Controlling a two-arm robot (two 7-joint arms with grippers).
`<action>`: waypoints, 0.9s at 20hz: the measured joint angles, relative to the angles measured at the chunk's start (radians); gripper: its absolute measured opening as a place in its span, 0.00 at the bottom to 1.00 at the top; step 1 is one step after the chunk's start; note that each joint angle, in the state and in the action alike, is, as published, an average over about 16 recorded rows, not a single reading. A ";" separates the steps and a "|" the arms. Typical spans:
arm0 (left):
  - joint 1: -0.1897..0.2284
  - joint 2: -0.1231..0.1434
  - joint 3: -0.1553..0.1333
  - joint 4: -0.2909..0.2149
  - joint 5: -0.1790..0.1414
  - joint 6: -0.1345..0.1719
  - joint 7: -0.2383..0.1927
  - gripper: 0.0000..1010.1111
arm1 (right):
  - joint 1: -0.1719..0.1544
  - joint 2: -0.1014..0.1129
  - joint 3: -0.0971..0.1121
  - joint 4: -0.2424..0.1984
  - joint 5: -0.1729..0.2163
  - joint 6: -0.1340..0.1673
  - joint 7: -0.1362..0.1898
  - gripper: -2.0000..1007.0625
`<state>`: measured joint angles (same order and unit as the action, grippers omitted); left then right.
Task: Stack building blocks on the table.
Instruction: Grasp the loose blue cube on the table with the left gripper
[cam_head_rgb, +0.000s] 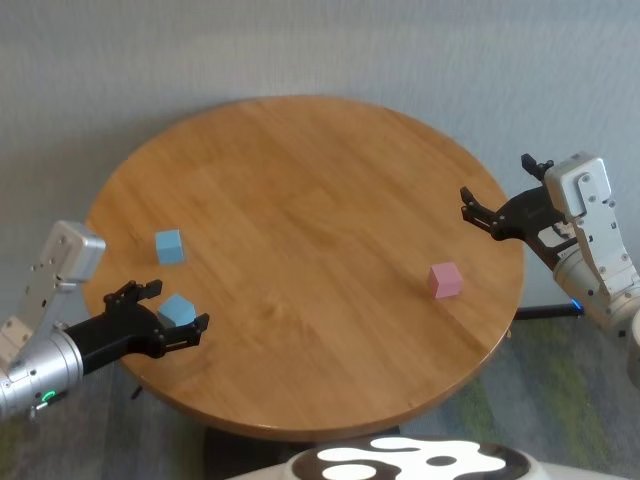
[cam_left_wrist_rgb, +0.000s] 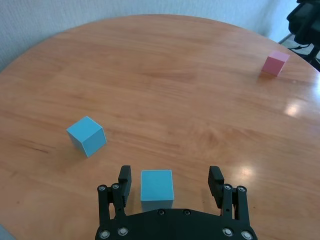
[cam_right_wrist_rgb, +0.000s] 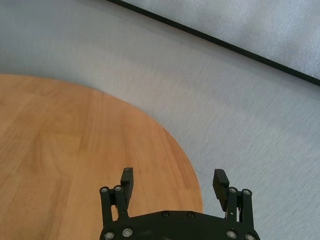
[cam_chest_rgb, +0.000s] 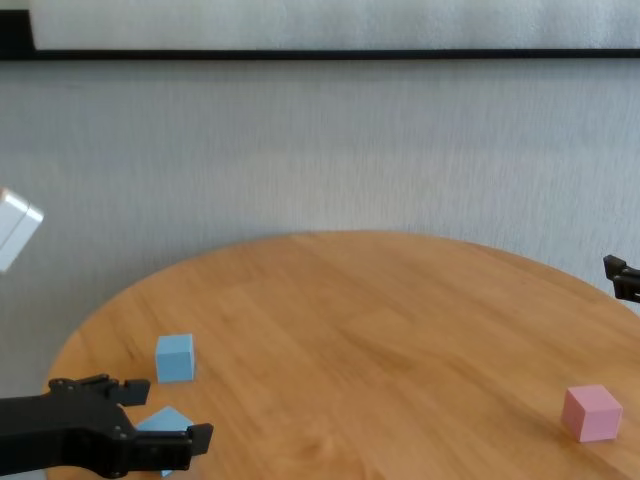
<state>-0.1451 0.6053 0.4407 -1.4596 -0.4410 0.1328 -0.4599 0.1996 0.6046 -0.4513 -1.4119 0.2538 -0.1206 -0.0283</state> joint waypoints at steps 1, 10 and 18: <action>0.000 -0.004 -0.003 0.003 0.001 0.000 0.001 0.99 | 0.000 0.000 0.000 0.000 0.000 0.000 0.000 1.00; -0.005 -0.036 -0.018 0.042 0.013 0.005 -0.007 0.99 | 0.000 0.000 0.000 0.000 0.000 0.000 0.000 1.00; -0.017 -0.061 -0.027 0.090 0.027 0.004 -0.019 0.99 | 0.000 0.000 0.000 0.000 0.000 0.000 0.000 1.00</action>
<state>-0.1617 0.5447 0.4134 -1.3694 -0.4145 0.1366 -0.4786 0.1995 0.6046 -0.4513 -1.4119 0.2538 -0.1206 -0.0283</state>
